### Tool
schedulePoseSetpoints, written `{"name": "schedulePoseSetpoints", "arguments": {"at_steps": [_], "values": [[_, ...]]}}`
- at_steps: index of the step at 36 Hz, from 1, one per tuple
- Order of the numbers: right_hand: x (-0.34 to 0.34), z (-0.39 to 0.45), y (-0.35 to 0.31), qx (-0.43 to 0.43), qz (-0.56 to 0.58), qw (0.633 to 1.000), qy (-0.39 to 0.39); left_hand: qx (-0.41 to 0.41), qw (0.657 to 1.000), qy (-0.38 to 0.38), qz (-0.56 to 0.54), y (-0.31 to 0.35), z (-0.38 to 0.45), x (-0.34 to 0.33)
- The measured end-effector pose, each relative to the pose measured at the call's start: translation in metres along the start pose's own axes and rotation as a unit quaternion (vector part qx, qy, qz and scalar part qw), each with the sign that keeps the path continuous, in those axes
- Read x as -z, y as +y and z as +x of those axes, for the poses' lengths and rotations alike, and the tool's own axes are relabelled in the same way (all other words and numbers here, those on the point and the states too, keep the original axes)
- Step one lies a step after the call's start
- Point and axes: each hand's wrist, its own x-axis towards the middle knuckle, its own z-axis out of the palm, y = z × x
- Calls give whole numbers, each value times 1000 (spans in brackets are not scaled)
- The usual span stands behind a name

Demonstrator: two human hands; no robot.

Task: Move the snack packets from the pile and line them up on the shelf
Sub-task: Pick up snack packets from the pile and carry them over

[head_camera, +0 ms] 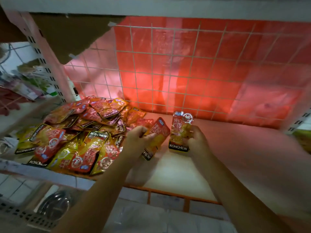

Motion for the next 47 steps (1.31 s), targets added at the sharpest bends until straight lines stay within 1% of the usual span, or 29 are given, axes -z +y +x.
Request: {"name": "schedulePoseSetpoints", "arguments": {"at_steps": [3, 6, 8, 10, 15, 20, 24, 26, 29, 35, 38, 42, 45, 47], "values": [[38, -7, -7, -15, -8, 1000, 7, 46, 990, -28, -134, 14, -11, -36], [81, -13, -11, -30, -2, 999, -14, 85, 968, -54, -232, 27, -19, -72], [113, -18, -14, -28, -12, 999, -19, 90, 953, -87, -277, 37, -27, -97], [144, -25, -15, -18, -28, 999, -15, 86, 945, -115, -293, 46, -38, -124], [220, -43, -17, -13, -9, 1000, -8, 102, 943, -121, -291, 69, -72, -200], [296, -62, -19, -22, 25, 999, 11, 120, 932, -159, -303, 95, -104, -269], [349, -75, -22, 24, 10, 1000, 11, 125, 924, -194, -304, 115, -129, -326], [375, -77, -21, 41, 12, 999, 22, 136, 915, -186, -332, 123, -140, -353], [413, -79, -19, 42, 0, 997, 58, 159, 908, -182, -342, 134, -156, -390], [493, -89, -10, 49, -29, 989, 136, 175, 907, -203, -326, 155, -181, -446], [531, -94, -8, 80, -87, 972, 201, 188, 906, -209, -315, 162, -184, -467], [575, -96, -4, 103, -189, 936, 278, 197, 910, -208, -301, 168, -188, -490], [599, -95, 0, 91, -201, 925, 308, 200, 910, -227, -284, 173, -192, -502], [606, -94, 3, 87, -215, 921, 313, 200, 911, -238, -272, 176, -193, -508]]}}
